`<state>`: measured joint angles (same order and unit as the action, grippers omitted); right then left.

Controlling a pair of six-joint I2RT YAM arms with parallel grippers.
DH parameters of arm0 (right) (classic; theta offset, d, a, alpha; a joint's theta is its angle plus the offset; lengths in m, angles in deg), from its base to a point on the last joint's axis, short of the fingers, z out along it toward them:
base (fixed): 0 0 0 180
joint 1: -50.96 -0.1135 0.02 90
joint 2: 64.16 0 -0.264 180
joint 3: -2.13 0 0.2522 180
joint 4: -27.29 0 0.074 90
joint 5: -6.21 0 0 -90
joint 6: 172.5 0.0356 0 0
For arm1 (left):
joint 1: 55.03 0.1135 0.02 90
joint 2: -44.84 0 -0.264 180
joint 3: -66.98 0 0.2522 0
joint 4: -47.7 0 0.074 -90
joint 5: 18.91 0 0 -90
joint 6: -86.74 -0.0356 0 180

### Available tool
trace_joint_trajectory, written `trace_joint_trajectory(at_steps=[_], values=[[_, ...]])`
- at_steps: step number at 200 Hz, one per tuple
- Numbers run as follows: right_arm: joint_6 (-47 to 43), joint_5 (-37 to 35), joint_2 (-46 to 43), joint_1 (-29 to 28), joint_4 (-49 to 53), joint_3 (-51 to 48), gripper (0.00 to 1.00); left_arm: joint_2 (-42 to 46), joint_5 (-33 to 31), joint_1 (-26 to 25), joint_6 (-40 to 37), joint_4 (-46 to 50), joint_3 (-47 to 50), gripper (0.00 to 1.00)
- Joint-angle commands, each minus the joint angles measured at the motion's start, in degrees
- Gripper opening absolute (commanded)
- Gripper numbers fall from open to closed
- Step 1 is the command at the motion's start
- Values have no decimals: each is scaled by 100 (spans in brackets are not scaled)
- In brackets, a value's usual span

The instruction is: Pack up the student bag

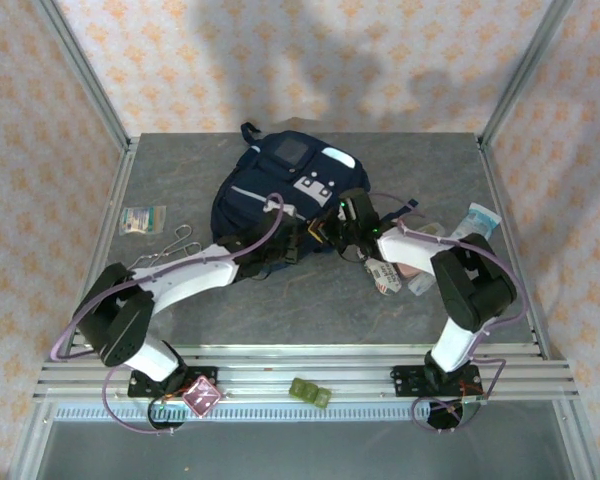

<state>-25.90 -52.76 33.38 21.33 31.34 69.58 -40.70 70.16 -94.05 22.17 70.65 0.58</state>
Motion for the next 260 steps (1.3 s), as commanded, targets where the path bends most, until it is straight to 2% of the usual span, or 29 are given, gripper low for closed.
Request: trace_joint_trajectory(at_steps=[1, 38, 56, 74, 94, 109, 128, 148, 168, 213, 234, 260], values=[[46, -918, -473, 425, -387, -212, 0, 504, -510, 607, -1, 65, 560, 0], [-21, -967, -537, 576, -420, -205, 0, 867, -814, 1379, -108, 12, 951, 0], [-149, -1029, -423, 629, -319, 17, 0, 864, -614, 1536, -190, 58, 890, 0], [-345, -1099, -195, 780, -31, 462, 0, 901, -80, 1356, -154, 51, 810, 0], [-579, -1008, 146, 1009, 205, 1115, 0, 1001, 148, 748, -56, -120, 739, 0], [-841, -833, 539, 1107, 758, 1821, 0, 991, 432, 397, 197, -533, 722, 0], [-1062, -558, 797, 1076, 1379, 2360, 29, 817, 513, 204, 437, -1164, 723, 0], [-1076, -513, 520, 940, 1570, 2101, 41, 421, 467, 185, 489, -1455, 497, 0], [-1088, -617, -56, 762, 1664, 1527, 48, 143, 535, 163, 489, -1545, 280, 0], [-364, -256, -1067, 282, 1099, 37, 51, -5, 758, 124, 411, -1525, 44, 0], [-131, -215, -1108, 97, 853, -102, 52, 33, 821, 89, 409, -1517, -15, 0], [-99, -248, -657, 7, 757, 251, 54, 141, 866, -23, 358, -1458, -45, 0]])
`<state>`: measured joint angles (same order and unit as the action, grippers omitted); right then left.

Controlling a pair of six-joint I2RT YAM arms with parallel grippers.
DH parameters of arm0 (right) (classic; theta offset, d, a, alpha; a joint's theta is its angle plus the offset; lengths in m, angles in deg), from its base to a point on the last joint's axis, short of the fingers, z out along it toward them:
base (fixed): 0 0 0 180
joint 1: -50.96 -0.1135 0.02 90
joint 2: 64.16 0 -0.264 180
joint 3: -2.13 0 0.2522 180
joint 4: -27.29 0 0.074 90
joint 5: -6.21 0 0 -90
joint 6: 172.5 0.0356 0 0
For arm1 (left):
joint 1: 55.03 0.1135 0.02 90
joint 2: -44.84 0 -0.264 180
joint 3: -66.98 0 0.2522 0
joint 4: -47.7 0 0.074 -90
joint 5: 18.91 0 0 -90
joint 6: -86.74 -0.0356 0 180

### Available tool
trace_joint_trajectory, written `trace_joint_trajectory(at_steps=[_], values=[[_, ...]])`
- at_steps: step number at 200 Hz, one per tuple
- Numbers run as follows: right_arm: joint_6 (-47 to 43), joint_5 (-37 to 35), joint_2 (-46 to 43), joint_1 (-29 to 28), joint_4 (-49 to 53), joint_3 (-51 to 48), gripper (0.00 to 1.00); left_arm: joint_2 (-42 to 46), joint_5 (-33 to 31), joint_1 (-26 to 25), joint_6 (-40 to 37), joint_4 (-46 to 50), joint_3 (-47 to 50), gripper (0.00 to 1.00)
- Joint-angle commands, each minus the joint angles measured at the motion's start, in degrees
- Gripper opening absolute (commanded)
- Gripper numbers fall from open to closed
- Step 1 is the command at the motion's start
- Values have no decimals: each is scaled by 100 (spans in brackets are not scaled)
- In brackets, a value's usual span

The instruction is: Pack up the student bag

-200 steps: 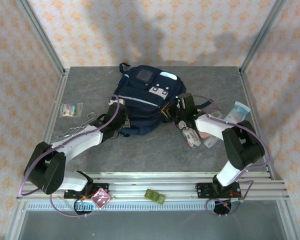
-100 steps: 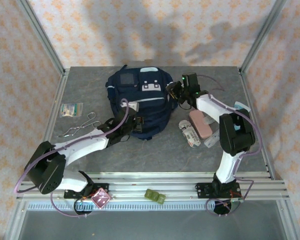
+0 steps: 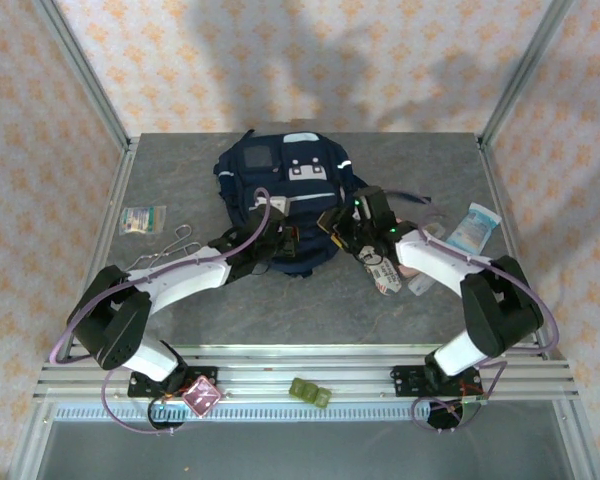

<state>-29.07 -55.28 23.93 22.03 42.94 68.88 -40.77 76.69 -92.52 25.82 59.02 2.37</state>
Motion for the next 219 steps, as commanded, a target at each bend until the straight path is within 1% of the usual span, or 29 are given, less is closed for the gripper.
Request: trace_joint_trajectory(at_steps=[1, 27, 34, 39, 49, 56, 58, 59, 60, 65, 72, 81, 94, 123, 136, 143, 151, 161, 168, 181, 186, 190, 204, 219], values=[[224, 4, 300, -66, -415, 337, 54, 153, 213, -182, -12, -289, -224, 0], [269, -26, 751, -125, -641, 821, 52, 202, 204, -316, -80, -174, -199, 0], [229, -102, 893, -151, -601, 981, 51, 202, 191, -352, -87, -180, -156, 0], [184, -164, 1035, -165, -534, 1096, 48, 210, 168, -366, -83, -187, -123, 0], [159, -188, 1273, -167, -489, 1228, 40, 211, 105, -381, -61, -174, -58, 0], [151, -230, 1412, -166, -465, 1265, 30, 224, 1, -381, -68, -166, -9, 0], [155, -243, 1450, -161, -467, 1279, 26, 227, -33, -381, -76, -151, 6, 0], [155, -243, 1450, -161, -467, 1279, 26, 232, -60, -381, -77, -143, 14, 0], [158, -237, 1487, -158, -474, 1278, 22, 235, -86, -377, -82, -130, 18, 0], [167, -245, 1543, -149, -519, 1250, 10, 250, -230, -373, -114, -75, 37, 0], [191, -290, 1570, -132, -597, 1196, 0, 271, -464, -350, -144, 58, 57, 0], [233, -370, 1533, -90, -677, 1088, 0, 296, -676, -265, -189, 305, 65, 0], [240, -464, 1383, -3, -786, 926, 0, 408, -895, 32, -194, 554, 182, 0], [79, -705, 915, 214, -727, 715, 0, 943, -1313, 1012, -168, 798, 753, 0], [4, -721, 800, 286, -668, 695, 0, 1099, -1631, 1363, -100, 994, 850, 0], [-29, -667, 788, 300, -679, 708, 0, 1116, -1660, 1554, -86, 1099, 850, 0], [-74, -605, 810, 300, -668, 757, 0, 1081, -1663, 1660, -85, 1228, 805, 0], [-169, -420, 892, 298, -651, 872, 0, 1029, -1594, 1643, -153, 1318, 705, 0], [-260, -309, 969, 300, -536, 998, 1, 1019, -1441, 1601, -196, 1304, 645, 8], [-435, -215, 997, 261, -384, 1152, 23, 1057, -1402, 1365, -280, 1211, 581, 24], [-487, -198, 963, 250, -339, 1187, 29, 1077, -1409, 1265, -333, 1171, 549, 32], [-531, -203, 937, 236, -314, 1203, 33, 1087, -1413, 1188, -374, 1148, 514, 36], [-723, -182, 853, 221, -132, 1363, 39, 1064, -1359, 962, -516, 1127, 338, 44], [-925, -123, 811, 212, 164, 1553, 40, 948, -1321, 721, -692, 1255, 66, 48]])
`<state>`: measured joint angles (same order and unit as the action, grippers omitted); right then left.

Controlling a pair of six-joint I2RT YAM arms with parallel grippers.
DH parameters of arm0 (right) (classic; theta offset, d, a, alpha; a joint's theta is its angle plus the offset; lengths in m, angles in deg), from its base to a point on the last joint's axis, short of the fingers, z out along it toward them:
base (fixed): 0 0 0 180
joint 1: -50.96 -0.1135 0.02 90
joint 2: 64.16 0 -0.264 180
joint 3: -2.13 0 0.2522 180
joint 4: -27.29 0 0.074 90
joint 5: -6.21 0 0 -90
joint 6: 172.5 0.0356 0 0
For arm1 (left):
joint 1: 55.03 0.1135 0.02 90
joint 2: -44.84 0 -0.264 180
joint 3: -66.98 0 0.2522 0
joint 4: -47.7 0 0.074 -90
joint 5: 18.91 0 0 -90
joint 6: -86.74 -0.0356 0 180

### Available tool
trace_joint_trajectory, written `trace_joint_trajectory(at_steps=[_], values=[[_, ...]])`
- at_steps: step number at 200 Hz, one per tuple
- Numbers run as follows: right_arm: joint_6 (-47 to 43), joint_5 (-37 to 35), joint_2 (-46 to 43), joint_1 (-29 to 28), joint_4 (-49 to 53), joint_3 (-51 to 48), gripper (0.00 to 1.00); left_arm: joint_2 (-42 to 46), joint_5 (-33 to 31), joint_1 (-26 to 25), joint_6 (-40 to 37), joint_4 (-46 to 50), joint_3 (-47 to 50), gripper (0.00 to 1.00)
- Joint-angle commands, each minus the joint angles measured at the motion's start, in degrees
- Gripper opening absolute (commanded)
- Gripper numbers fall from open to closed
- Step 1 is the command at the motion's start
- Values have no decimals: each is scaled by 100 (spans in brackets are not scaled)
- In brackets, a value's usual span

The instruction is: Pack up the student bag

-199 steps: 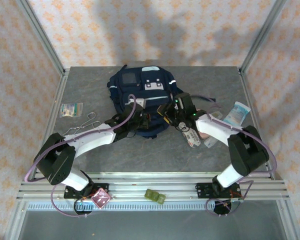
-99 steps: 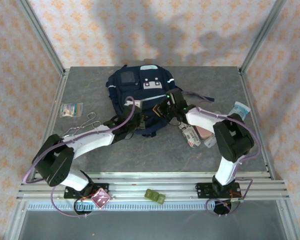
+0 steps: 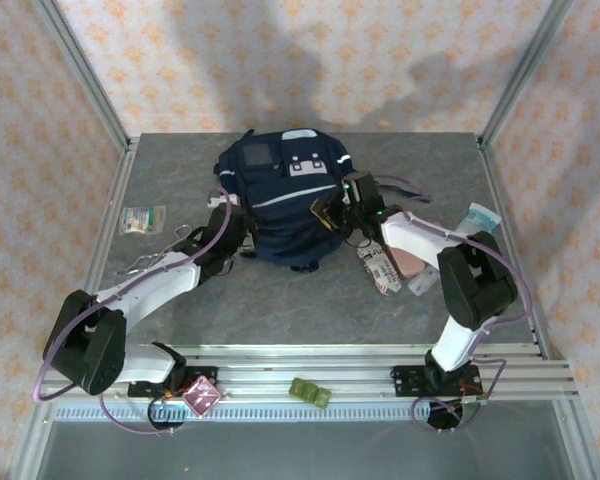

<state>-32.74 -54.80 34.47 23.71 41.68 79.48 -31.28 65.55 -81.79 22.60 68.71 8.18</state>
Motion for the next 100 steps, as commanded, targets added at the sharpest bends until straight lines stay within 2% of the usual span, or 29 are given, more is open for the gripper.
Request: trace_joint_trajectory(at_steps=[1, 14, 31, 59, 88, 100], values=[[-569, -169, -245, 44, 316, 499, 40, -9, -204, -372, -389, 299, -537, 48], [-704, -148, -296, 44, 550, 539, 40, -132, -58, -544, -600, 380, -765, 54], [-801, -261, -480, 51, 345, 282, 43, -265, 248, -684, -875, 260, -933, 60], [-847, -59, -372, 88, 446, 322, 43, -721, 290, -735, -1351, 146, -1392, 70], [-750, -96, -921, 202, 52, -383, 43, -1737, 703, -733, -2485, 867, -2481, 77], [-666, -113, -1279, 309, -114, -787, 50, -2105, 672, -734, -2823, 1177, -2921, 78]])
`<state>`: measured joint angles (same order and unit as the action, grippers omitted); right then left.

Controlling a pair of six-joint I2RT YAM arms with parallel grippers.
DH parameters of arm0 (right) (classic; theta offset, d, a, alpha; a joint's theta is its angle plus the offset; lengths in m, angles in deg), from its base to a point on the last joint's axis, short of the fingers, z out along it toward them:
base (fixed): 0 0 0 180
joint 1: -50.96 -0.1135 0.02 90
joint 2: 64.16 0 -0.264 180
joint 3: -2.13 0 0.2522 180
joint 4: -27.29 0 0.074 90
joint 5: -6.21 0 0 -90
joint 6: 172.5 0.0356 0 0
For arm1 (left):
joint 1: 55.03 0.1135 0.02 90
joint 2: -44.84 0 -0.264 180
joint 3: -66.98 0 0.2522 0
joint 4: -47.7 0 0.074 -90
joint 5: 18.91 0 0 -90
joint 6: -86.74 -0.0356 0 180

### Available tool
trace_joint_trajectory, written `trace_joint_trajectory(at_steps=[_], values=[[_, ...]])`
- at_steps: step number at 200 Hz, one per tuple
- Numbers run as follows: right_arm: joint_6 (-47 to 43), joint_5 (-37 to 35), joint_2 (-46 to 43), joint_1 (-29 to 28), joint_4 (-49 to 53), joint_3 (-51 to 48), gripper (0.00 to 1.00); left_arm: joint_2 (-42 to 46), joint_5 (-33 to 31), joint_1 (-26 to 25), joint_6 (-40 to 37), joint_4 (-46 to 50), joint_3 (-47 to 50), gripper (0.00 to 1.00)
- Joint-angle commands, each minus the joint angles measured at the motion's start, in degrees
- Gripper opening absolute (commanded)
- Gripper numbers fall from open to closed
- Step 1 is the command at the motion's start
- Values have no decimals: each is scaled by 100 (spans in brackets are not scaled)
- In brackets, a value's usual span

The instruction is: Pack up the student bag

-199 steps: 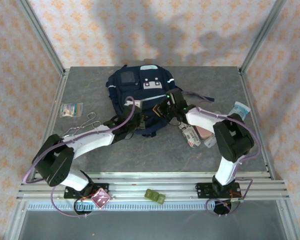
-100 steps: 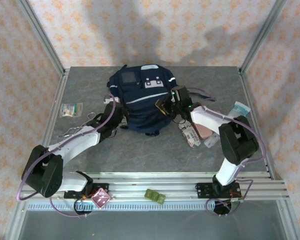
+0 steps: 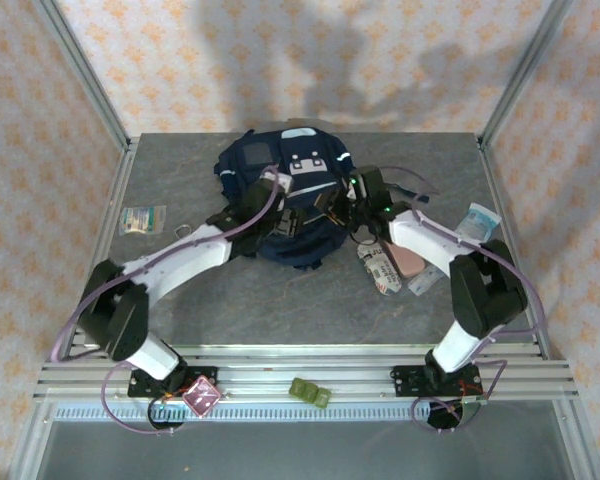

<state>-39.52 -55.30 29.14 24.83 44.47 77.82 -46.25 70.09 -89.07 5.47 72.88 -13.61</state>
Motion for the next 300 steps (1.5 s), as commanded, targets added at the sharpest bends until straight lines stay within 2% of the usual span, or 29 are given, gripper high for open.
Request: trace_joint_trajectory(at_steps=[1, 22, 32, 58, 86, 117, 136, 147, 163, 178, 192, 197, 208, 262, 300], values=[[19, -67, -775, 205, -407, -638, 51, -632, 220, -6, -1141, 776, -774, 78], [53, -239, -1360, 341, -571, -1252, 57, -1003, 405, -7, -1630, 959, -1175, 79], [66, -265, -1530, 410, -524, -1428, 57, -1183, 456, -7, -1814, 1070, -1342, 79], [113, -228, -1865, 480, -621, -1823, 57, -1501, 52, -33, -2110, 1104, -1583, 79], [140, -239, -2008, 503, -688, -2028, 57, -1738, 148, -49, -2274, 1108, -1689, 80], [219, -155, -2017, 521, -800, -2080, 56, -2106, -517, -45, -2347, 769, -1627, 77], [165, -185, -2017, 521, -663, -2052, 55, -2298, -666, 15, -2428, 526, -1605, 60], [40, -392, -2030, 513, -327, -2015, 55, -2404, -584, 53, -2455, 457, -1639, 42], [-177, -1025, -2150, 519, 353, -2015, 56, -2537, -450, 103, -2449, 452, -1731, 17], [-322, -1753, -2437, 521, 864, -2172, 58, -2572, -440, 139, -2368, 479, -1835, 0], [-397, -2356, -2743, 513, 1238, -2367, 68, -2471, -435, 171, -2253, 450, -1869, 0], [-432, -2516, -2818, 514, 1346, -2433, 77, -2404, -393, 187, -2226, 449, -1884, 0], [-477, -2712, -2947, 516, 1497, -2572, 83, -2235, -347, 218, -2156, 456, -1931, 0], [-802, -2633, -2937, 512, 1176, -3206, 85, -1344, -410, 327, -1887, 589, -2476, 0], [-1001, -2240, -2596, 398, 804, -3398, 86, -1225, -217, 391, -1807, 725, -2725, 0]])
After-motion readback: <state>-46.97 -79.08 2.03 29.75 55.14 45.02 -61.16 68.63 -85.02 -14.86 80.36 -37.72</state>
